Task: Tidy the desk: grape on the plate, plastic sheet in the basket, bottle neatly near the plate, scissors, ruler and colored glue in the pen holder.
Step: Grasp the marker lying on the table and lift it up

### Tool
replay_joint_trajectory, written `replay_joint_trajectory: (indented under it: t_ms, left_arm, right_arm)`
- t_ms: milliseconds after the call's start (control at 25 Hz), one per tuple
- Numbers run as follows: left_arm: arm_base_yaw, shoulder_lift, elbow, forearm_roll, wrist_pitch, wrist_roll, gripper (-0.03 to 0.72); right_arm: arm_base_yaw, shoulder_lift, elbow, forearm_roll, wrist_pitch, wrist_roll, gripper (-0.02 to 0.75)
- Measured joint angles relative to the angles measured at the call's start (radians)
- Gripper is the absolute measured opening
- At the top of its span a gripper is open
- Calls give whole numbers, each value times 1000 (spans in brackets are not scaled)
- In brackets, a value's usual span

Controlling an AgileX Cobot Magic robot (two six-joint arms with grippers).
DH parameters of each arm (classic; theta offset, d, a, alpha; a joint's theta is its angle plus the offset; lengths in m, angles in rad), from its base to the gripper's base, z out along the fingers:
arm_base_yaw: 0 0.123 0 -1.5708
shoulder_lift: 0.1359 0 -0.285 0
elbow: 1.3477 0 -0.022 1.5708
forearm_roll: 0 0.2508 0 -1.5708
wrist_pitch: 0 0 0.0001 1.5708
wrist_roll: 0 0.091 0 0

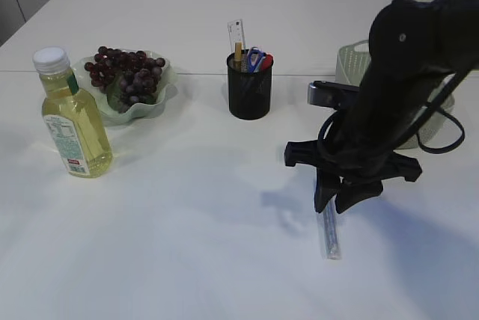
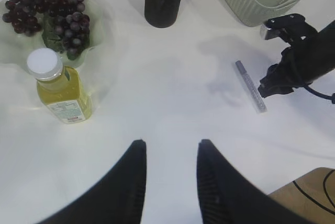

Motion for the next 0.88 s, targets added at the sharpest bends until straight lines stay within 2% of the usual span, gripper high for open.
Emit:
replay_joint_trajectory:
  t_ms: [200, 680, 880]
  left_arm:
    - [0, 0, 0, -1, 0, 0, 243]
    - [0, 25, 0, -1, 0, 0, 243]
    - [0, 28, 0, -1, 0, 0, 243]
  right_arm:
    - [0, 53, -56, -32, 14, 0, 239]
    - [-19, 182, -261, -153, 206, 7, 241]
    - [-19, 242, -314, -153, 208, 8, 284]
